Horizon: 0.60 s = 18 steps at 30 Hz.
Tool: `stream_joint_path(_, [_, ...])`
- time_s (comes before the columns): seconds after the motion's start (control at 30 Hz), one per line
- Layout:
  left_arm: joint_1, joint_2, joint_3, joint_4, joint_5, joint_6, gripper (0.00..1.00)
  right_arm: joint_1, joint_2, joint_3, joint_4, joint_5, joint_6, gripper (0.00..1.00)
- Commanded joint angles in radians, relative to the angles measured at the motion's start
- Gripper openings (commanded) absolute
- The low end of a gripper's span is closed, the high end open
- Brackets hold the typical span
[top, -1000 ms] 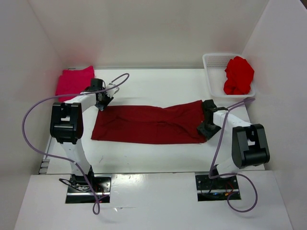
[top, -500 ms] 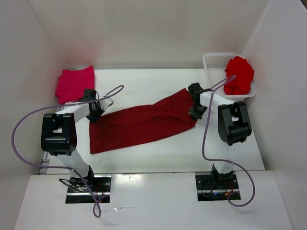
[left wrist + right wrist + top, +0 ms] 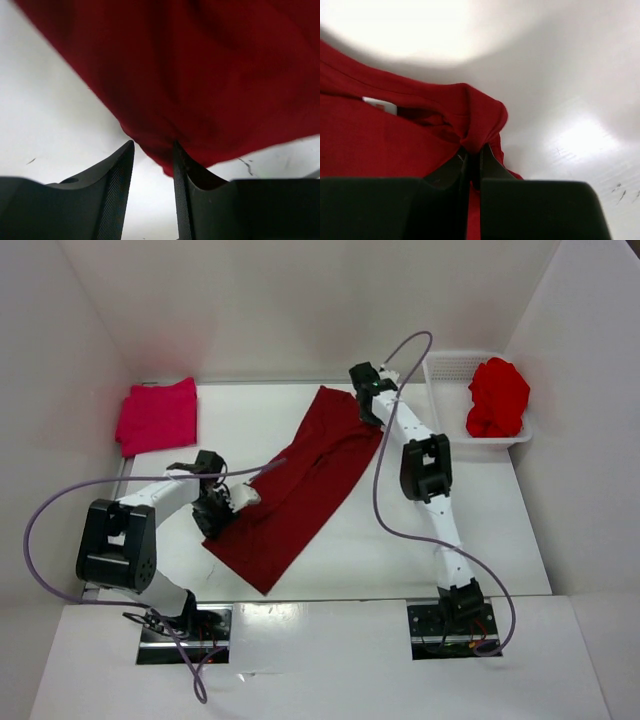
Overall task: Fold and stack the t-shirts
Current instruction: Rotate the tshirt 90 degrees
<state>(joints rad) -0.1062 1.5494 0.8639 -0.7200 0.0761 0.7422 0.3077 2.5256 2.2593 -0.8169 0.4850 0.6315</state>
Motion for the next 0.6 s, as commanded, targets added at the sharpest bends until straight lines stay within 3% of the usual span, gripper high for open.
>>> stream_joint_path(0.0, [-0.062,-0.046,-0.005,-0.087,0.063,0.034,0.44,0.016,0.224,0.458,-0.193,0.095,-0.088,0.0])
stream_joint_path(0.03, [-0.078,-0.055,-0.005,-0.087,0.076,0.022,0.44,0.016,0.296,0.609,-0.252,0.095,-0.116,0.0])
stream_joint_path(0.17, [-0.191,-0.077,-0.005,-0.11,0.088,0.031,0.46,0.002,0.334,0.66,-0.212,-0.005,-0.121,0.05])
stream_joint_path(0.3, [-0.341,-0.087,-0.005,-0.11,0.109,0.002,0.46,-0.018,0.334,0.687,-0.144,-0.057,-0.17,0.25])
stream_joint_path(0.37, [-0.386,-0.075,0.004,-0.11,0.12,-0.032,0.46,-0.027,0.334,0.677,-0.117,-0.156,-0.212,0.47])
stream_joint_path(0.4, [-0.406,-0.075,0.004,-0.101,0.12,-0.032,0.46,-0.027,0.322,0.677,-0.108,-0.186,-0.213,0.69])
stream_joint_path(0.57, [-0.412,-0.129,0.067,-0.125,0.12,-0.078,0.47,-0.027,0.208,0.686,-0.178,-0.1,-0.199,0.91])
